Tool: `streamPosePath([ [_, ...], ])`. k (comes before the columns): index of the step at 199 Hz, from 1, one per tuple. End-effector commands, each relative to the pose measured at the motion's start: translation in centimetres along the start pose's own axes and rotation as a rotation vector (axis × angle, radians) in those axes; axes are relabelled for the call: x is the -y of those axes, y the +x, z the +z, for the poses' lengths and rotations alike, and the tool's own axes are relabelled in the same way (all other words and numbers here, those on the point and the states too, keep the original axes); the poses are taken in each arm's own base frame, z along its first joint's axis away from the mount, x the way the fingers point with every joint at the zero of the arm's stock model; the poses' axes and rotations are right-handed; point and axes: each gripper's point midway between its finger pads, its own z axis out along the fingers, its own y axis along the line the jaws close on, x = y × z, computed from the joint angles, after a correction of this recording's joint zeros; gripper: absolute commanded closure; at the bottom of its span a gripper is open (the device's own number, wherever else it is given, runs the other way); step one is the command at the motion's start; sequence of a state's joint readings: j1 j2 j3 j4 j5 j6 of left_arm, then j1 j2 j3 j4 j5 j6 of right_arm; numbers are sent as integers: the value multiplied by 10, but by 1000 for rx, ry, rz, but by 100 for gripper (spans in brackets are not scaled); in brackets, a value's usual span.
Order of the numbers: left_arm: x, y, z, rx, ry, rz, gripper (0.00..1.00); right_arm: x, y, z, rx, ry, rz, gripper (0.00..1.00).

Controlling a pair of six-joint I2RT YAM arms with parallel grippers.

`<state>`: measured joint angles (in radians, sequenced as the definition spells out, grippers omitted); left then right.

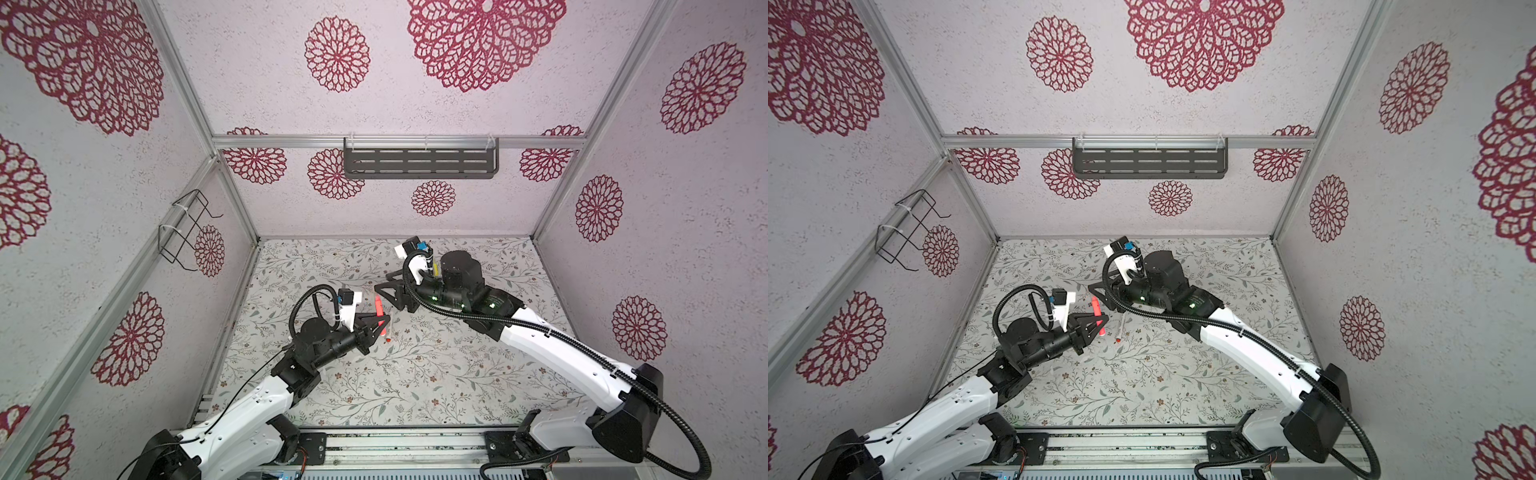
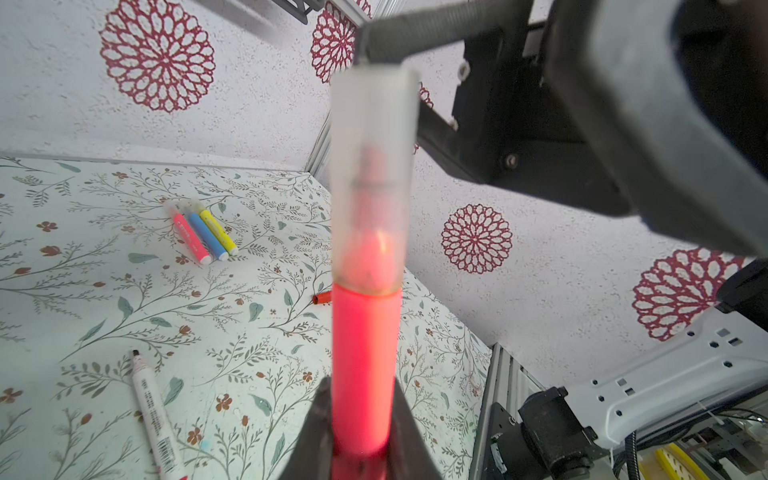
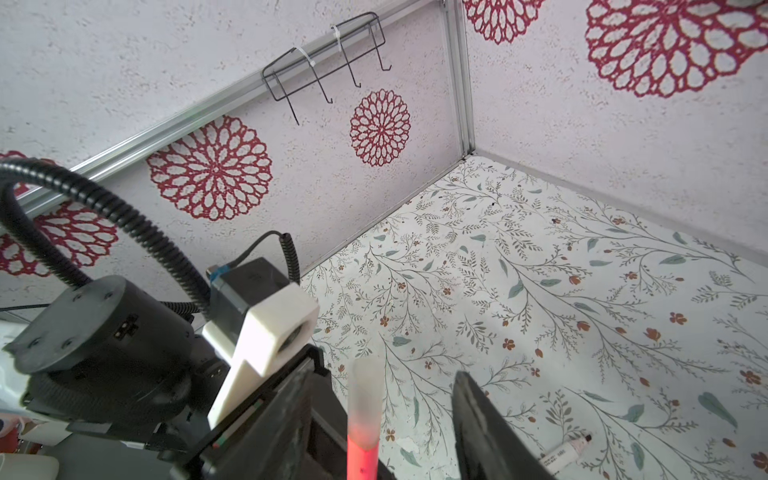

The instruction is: Insert the pens into the pen caps

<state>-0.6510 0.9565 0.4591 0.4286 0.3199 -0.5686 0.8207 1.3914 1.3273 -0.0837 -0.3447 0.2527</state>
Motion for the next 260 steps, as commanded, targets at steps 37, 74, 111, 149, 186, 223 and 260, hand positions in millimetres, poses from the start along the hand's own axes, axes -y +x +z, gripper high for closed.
streamPosePath([
  [37,8,-12,6,21,8,32,100,-2,-2,15,-35,-38,-14,48],
  [74,7,-12,7,18,1,34,100,-2,3,16,-51,-43,-13,60],
  [111,5,-13,7,19,-9,35,100,-3,10,17,-69,-57,-9,89],
  [149,8,-29,7,63,-20,68,100,-1,44,21,-141,-65,35,100],
  [186,12,-56,6,142,-19,74,100,5,94,22,-191,-24,113,100],
  [223,12,-79,3,241,-4,53,100,10,153,28,-248,15,231,100],
  [260,17,-100,-4,291,57,43,100,2,205,25,-350,-1,275,100],
])
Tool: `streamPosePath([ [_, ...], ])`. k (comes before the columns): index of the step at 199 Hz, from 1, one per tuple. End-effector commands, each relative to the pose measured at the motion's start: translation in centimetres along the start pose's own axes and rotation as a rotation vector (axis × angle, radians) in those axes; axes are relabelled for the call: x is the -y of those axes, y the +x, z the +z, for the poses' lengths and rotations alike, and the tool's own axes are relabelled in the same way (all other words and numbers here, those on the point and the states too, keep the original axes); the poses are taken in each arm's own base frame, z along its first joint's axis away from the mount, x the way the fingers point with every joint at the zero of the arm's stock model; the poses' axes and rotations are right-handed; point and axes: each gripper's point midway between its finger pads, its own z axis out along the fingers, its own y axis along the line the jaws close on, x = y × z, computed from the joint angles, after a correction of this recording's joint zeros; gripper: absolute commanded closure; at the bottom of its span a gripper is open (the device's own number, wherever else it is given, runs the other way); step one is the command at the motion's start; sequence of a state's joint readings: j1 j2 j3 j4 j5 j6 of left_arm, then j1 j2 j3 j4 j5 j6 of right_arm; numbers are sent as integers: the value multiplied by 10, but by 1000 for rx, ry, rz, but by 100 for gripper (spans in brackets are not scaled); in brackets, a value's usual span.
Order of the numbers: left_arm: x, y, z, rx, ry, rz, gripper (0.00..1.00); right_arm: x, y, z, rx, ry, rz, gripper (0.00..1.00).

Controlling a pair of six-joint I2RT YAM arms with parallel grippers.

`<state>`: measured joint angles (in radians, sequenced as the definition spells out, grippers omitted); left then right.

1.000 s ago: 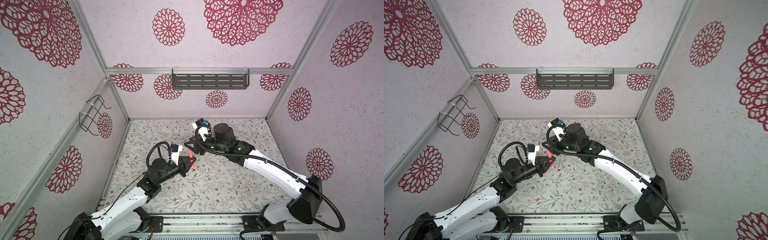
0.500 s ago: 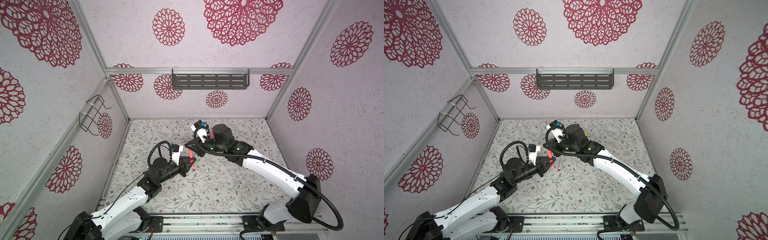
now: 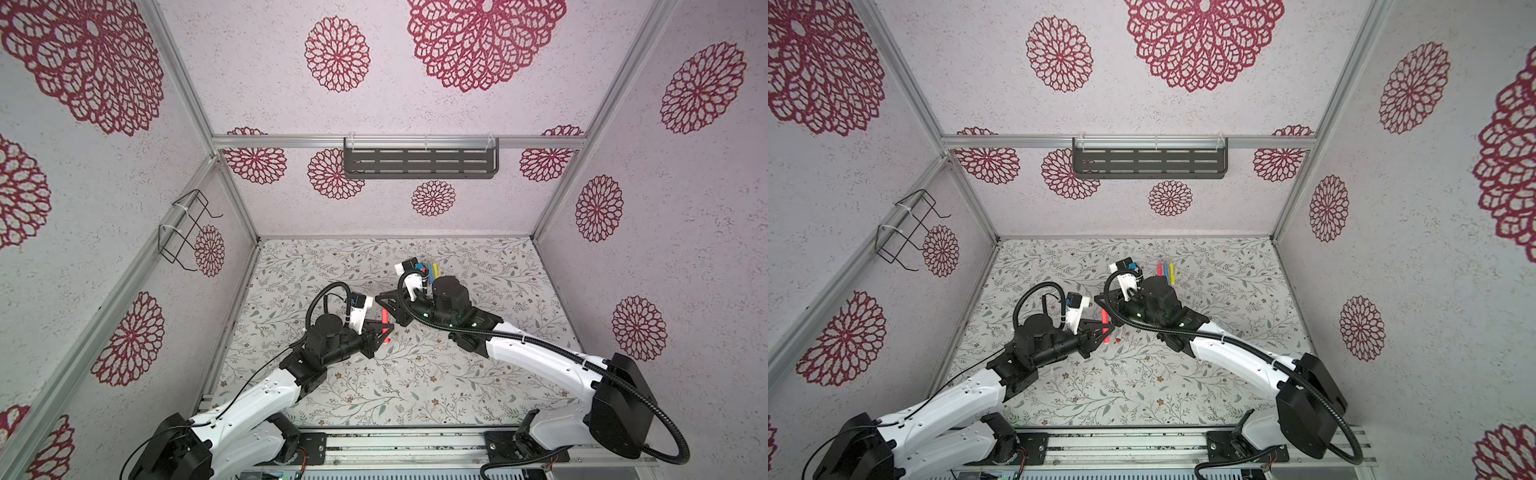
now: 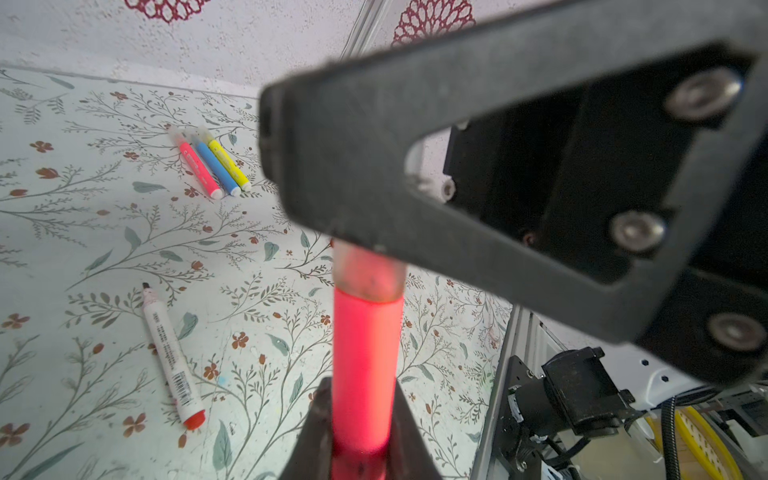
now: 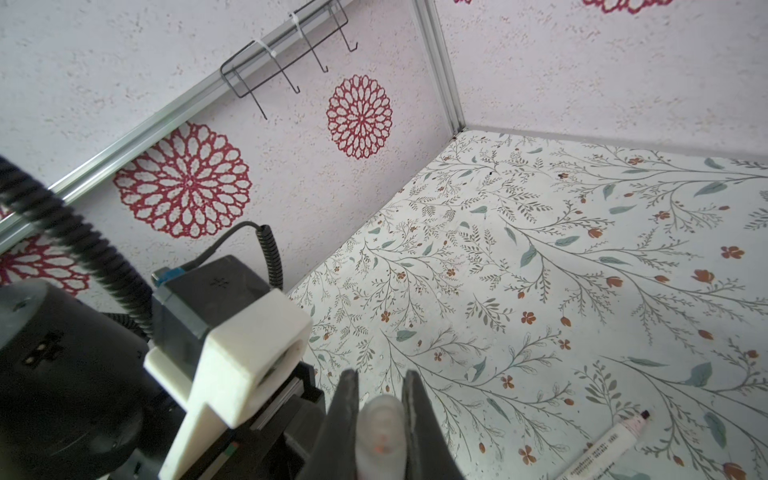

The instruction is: Insert the pens into the pen caps

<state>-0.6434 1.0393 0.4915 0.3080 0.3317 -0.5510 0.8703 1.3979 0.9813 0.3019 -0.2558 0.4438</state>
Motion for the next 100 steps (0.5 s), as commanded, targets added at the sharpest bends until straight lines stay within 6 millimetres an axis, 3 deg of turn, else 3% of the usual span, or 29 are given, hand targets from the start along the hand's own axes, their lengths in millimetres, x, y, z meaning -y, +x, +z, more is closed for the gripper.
streamPosePath([
  [1,44,-128,-36,437,134,76,100,3,132,-7,-394,7,102,100],
  [41,34,-142,-49,483,127,71,100,11,199,-24,-471,28,217,100],
  [61,25,-144,-49,489,98,67,100,31,228,-33,-513,191,279,100],
  [73,22,-142,-47,489,84,66,100,38,235,-38,-514,261,314,100],
  [100,17,-141,-41,476,77,63,100,28,230,-40,-484,238,319,100],
])
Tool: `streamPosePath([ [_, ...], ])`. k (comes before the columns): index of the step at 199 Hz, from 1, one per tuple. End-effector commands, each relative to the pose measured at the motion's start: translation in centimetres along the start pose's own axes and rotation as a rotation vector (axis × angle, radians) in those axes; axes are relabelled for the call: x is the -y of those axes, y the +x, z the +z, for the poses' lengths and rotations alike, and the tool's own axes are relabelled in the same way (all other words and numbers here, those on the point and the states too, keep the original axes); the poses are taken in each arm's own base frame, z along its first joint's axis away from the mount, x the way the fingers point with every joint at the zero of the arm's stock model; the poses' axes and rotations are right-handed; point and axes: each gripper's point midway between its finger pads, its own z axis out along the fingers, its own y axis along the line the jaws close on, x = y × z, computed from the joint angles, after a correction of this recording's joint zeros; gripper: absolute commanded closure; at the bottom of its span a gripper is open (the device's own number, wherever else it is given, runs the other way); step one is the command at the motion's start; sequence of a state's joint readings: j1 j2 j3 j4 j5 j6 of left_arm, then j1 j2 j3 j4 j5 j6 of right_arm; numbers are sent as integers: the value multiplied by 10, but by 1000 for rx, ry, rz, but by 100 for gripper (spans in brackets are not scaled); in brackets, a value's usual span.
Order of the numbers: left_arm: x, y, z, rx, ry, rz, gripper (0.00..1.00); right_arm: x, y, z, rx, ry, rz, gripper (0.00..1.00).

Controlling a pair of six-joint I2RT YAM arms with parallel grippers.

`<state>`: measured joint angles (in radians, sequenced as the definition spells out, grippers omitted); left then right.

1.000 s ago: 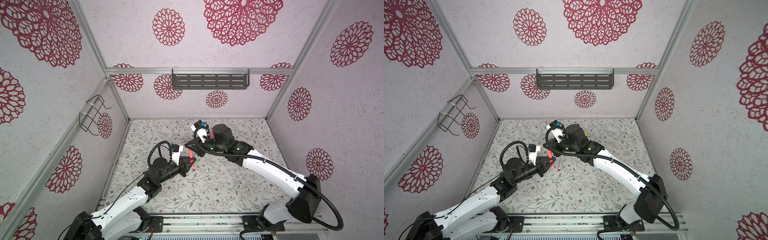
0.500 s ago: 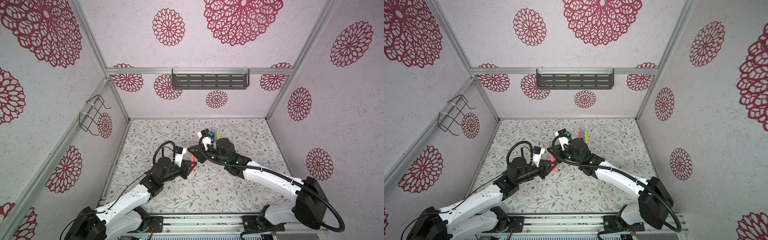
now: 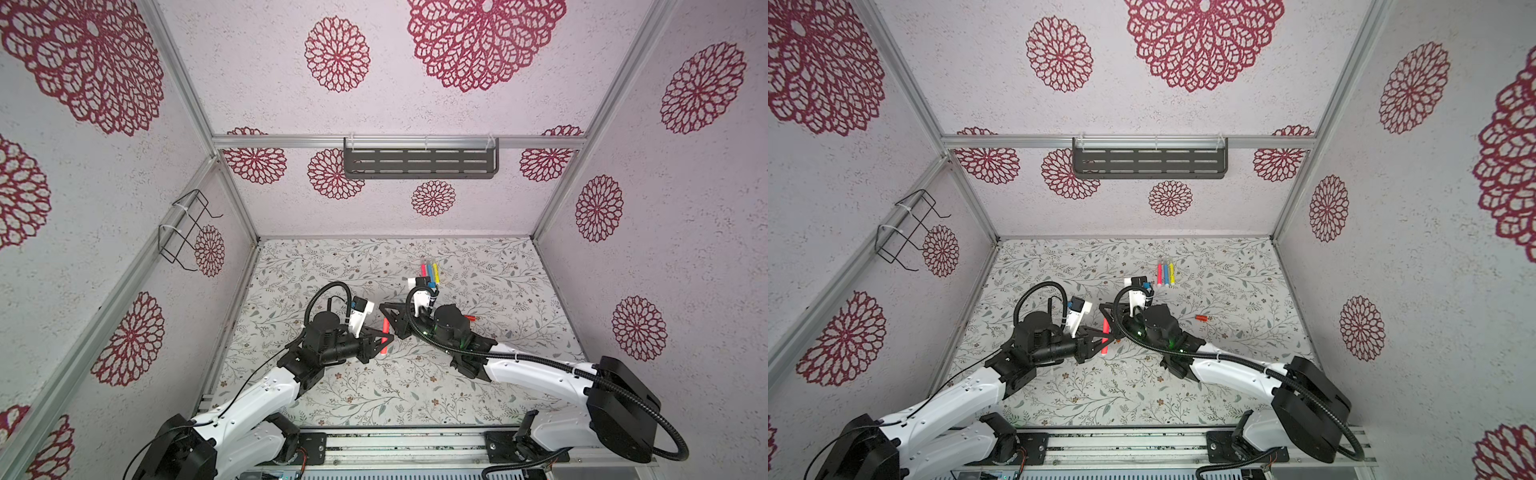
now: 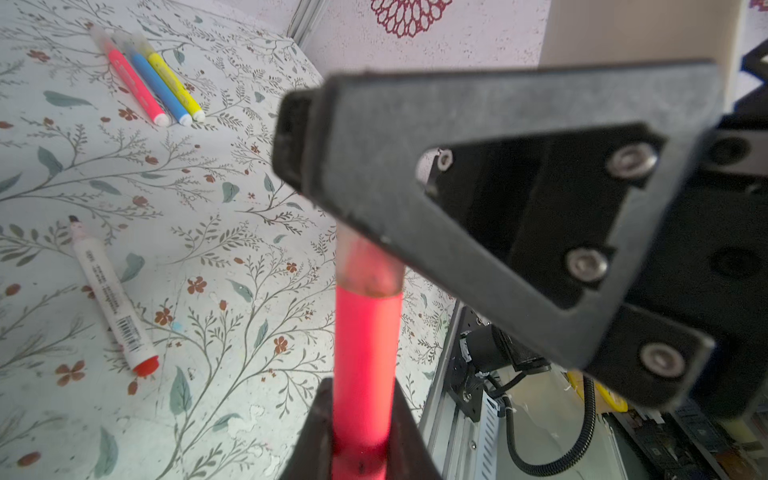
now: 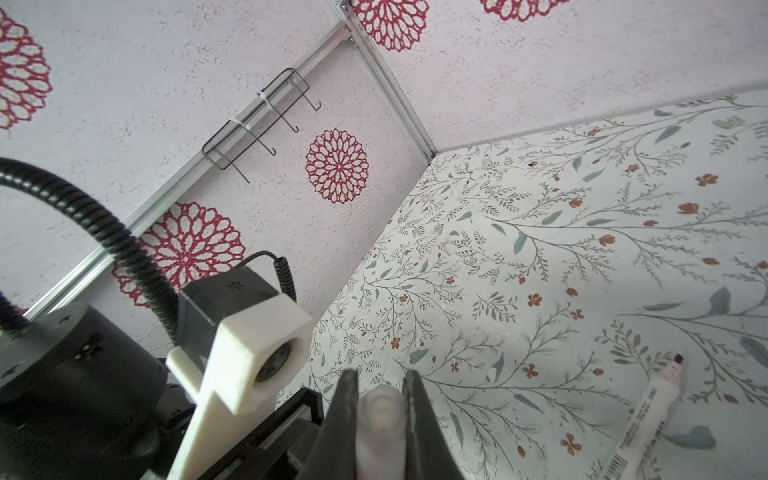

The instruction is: Insert the pens into the pen caps

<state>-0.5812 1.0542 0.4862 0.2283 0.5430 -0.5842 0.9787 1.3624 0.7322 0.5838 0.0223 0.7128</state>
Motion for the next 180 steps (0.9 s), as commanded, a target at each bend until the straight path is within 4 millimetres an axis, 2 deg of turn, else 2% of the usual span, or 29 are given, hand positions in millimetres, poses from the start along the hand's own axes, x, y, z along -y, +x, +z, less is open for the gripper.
streamPosePath([
  [1,35,-159,-57,613,4,182,100,62,175,-55,-611,211,38,100],
  [31,30,-157,-53,602,-2,174,100,42,164,-52,-618,119,-31,100],
  [46,21,-149,-46,561,-23,162,100,30,153,-45,-620,71,-64,100],
  [66,6,-127,-30,465,-53,138,100,10,118,-33,-576,20,-129,100],
  [76,3,-115,-23,423,-48,128,100,1,90,-27,-527,-2,-157,100],
  [83,4,-107,-19,400,-41,126,100,-5,68,-25,-488,-17,-173,95],
  [93,6,-95,-12,359,-32,129,100,-15,33,-25,-427,-50,-197,81],
  [105,11,-81,-5,302,-19,141,100,-31,-17,-30,-338,-97,-218,58],
  [111,13,-74,-3,276,-12,145,100,-40,-47,-37,-279,-103,-231,51],
  [125,16,-63,0,234,5,145,99,-60,-118,-65,-70,-95,-273,44],
  [137,19,-59,0,222,23,140,100,-75,-154,-88,74,-113,-309,37],
  [152,27,-57,-2,221,55,145,100,-81,-165,-96,91,-128,-343,36],
  [180,43,-62,-8,238,118,172,99,-77,-146,-81,-21,-154,-327,37],
])
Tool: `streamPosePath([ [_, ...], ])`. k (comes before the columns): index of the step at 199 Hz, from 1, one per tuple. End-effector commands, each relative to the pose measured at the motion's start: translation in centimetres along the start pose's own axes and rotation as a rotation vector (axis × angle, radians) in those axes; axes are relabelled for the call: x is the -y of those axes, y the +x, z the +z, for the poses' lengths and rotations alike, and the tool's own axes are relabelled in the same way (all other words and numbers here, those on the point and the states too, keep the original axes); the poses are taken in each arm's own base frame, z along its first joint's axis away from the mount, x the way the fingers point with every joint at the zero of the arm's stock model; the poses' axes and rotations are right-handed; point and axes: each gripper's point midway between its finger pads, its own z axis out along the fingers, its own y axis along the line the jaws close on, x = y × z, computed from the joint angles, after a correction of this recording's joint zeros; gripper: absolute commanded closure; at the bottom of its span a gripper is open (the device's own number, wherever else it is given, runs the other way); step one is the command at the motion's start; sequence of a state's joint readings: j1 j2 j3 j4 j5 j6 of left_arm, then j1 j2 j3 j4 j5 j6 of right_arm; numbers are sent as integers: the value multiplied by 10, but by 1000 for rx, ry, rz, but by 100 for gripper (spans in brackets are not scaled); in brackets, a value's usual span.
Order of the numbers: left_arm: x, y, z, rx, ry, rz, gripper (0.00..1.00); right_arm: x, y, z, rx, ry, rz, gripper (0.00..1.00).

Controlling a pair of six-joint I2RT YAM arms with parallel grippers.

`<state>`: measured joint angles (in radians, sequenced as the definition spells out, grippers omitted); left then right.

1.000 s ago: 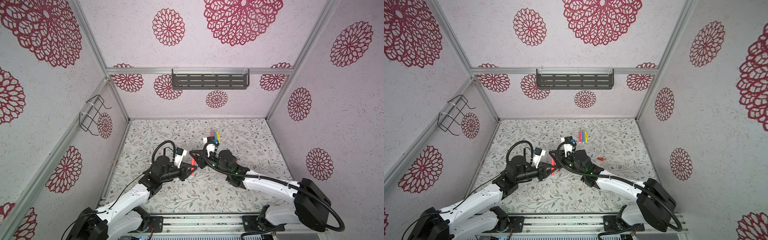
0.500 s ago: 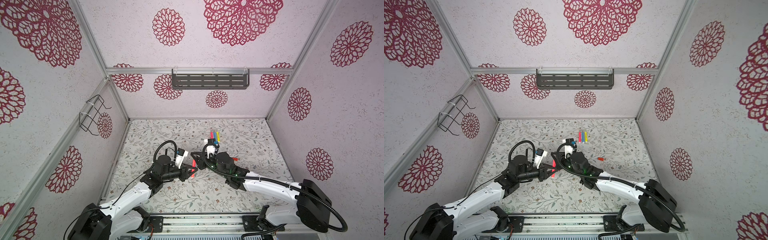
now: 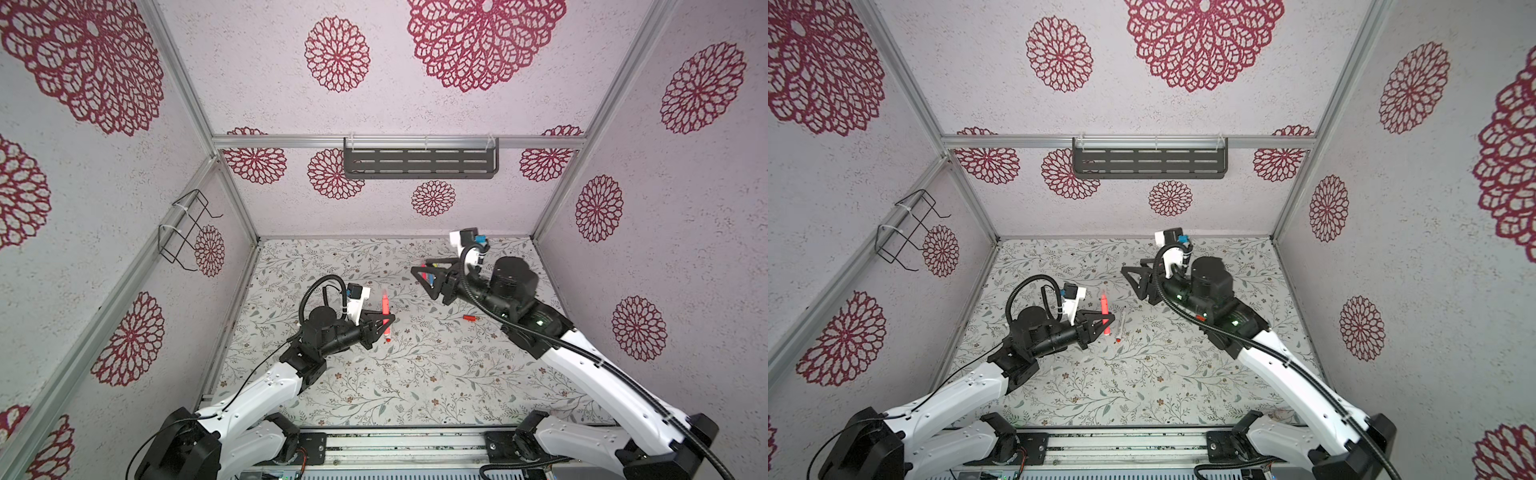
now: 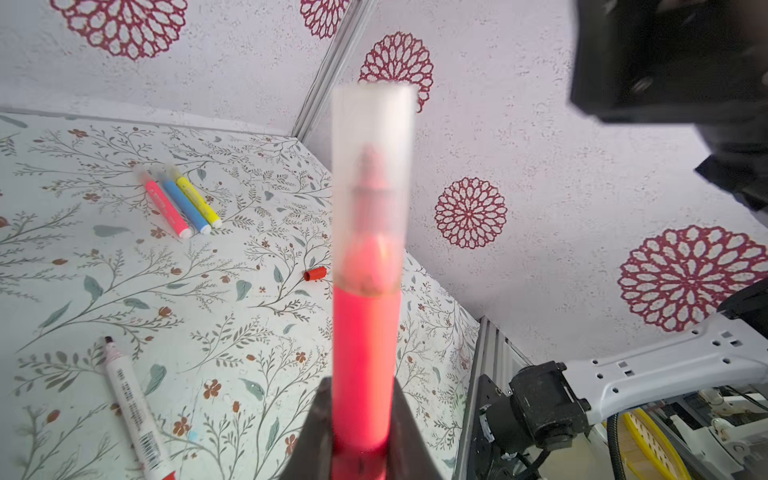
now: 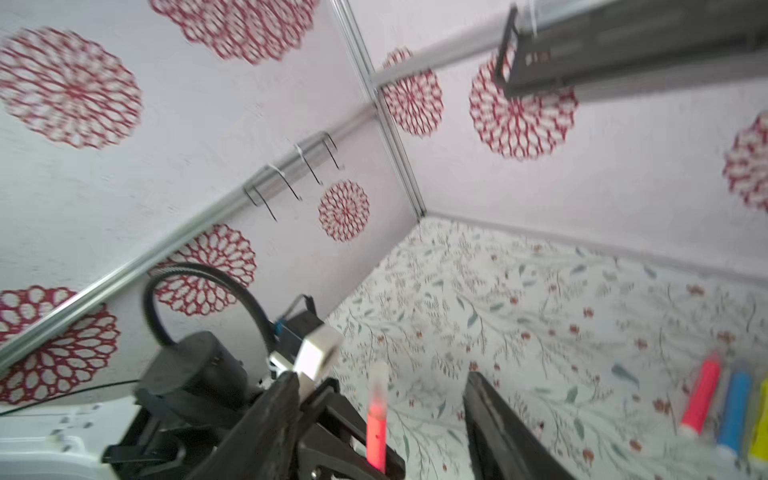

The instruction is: Insert the pens into the pen caps

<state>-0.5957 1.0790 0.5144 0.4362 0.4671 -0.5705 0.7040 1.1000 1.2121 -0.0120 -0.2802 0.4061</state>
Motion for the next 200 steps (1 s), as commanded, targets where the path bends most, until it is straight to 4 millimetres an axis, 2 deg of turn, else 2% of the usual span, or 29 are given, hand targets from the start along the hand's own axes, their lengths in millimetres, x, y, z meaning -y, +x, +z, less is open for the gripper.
streamPosePath([
  [1,23,-16,-5,54,87,47,99,-6,29,11,-123,-73,-15,38],
  [42,44,-29,-9,103,179,56,99,-14,51,14,-186,-158,5,47],
  [95,46,-29,-5,94,180,50,99,-17,82,22,-257,-240,64,52],
  [158,49,-29,4,76,189,56,99,-19,97,24,-271,-266,84,58],
  [200,52,-28,7,70,195,59,99,-20,114,33,-306,-271,96,61],
])
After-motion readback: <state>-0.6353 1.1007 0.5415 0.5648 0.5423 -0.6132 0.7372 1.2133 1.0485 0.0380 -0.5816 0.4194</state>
